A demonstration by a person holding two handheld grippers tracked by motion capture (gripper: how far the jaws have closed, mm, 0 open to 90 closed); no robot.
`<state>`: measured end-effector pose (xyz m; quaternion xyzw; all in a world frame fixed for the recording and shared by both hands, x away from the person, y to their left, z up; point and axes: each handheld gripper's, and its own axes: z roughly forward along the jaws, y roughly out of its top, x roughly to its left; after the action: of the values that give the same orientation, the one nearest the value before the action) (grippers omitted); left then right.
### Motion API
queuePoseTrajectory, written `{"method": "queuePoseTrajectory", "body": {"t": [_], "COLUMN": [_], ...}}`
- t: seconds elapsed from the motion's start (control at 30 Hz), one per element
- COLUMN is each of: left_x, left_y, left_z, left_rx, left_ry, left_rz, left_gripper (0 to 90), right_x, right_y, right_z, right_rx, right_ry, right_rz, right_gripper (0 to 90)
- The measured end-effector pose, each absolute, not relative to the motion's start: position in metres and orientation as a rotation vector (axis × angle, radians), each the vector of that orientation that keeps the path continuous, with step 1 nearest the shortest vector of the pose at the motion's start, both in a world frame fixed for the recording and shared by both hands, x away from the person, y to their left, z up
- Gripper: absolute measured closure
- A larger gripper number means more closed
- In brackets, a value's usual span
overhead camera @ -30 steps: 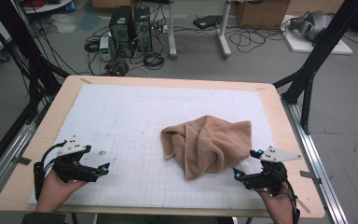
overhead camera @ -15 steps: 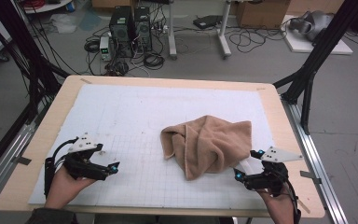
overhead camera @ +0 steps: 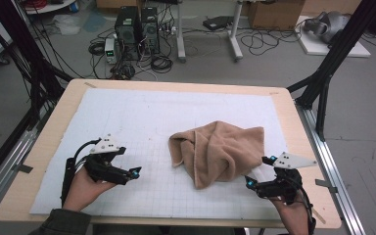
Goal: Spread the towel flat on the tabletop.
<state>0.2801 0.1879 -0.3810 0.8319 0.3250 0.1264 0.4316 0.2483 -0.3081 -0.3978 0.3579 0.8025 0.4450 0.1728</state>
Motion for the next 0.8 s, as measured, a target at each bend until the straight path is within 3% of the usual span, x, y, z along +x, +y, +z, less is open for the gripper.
{"method": "queuePoseTrajectory", "body": {"t": [0.8], "left_x": [0.306], "left_y": [0.127], "left_z": [-0.379], "left_rx": [2.125], "left_ry": [0.669], "left_rz": [0.216], "left_gripper": [16.8], "right_x": [0.258], "right_y": [-0.3], "right_z": [-0.396], "right_rx": [0.986], "right_ry": [2.301], "right_rz": [1.257], "right_gripper": [5.2]}}
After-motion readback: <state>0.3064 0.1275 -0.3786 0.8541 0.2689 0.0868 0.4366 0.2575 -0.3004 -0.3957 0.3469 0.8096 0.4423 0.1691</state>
